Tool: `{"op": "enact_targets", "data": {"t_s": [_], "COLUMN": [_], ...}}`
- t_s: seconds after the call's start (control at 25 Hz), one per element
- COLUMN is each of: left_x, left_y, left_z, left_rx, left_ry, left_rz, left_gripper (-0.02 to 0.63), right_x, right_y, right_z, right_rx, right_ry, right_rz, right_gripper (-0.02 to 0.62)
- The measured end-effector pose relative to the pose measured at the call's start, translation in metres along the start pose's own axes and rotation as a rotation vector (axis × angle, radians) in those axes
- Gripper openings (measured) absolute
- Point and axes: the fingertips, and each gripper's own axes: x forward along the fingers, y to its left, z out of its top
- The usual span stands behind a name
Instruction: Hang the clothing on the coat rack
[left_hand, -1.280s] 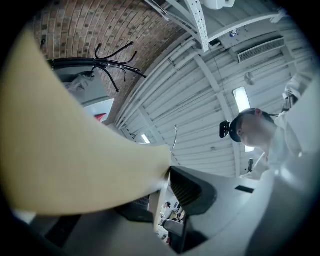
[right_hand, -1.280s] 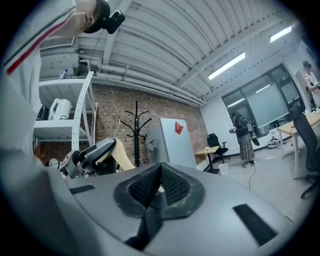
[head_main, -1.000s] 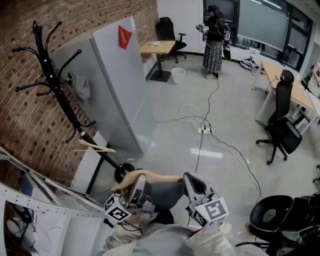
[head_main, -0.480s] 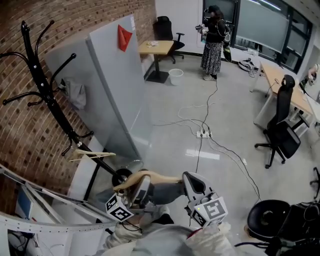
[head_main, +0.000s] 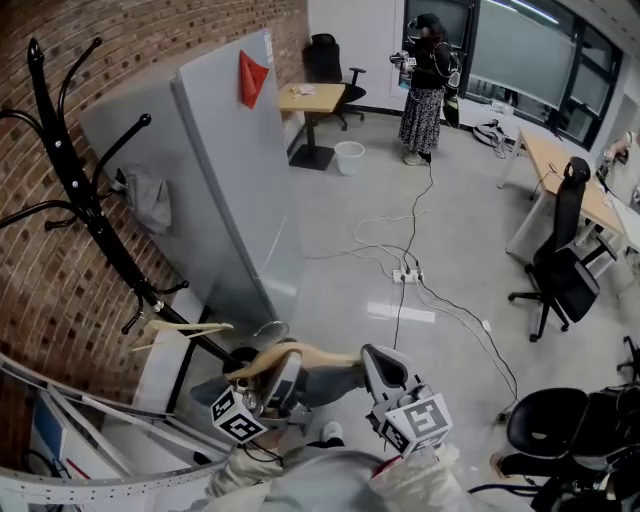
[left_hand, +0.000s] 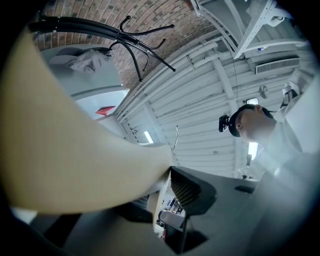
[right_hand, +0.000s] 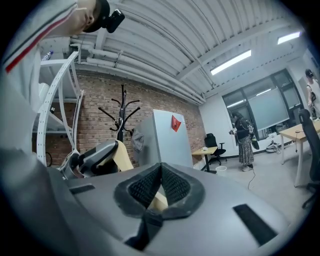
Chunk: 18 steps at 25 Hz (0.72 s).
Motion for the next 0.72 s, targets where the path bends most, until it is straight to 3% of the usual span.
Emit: {"op": "enact_targets", "data": {"t_s": [0.72], "left_x": [-0.01], "left_y": [0.043], "left_z": [0.043], "left_rx": [0.023], "left_ry": [-0.035], "left_rz": [0.02], "left_gripper": [0.109], "right_x": [0.063], "right_y": [0.018], "right_z": [-0.003], "right_rx": [-0.019], "right_ry": [0.017], "right_rz": [0.042], "right_gripper": [0.025]}}
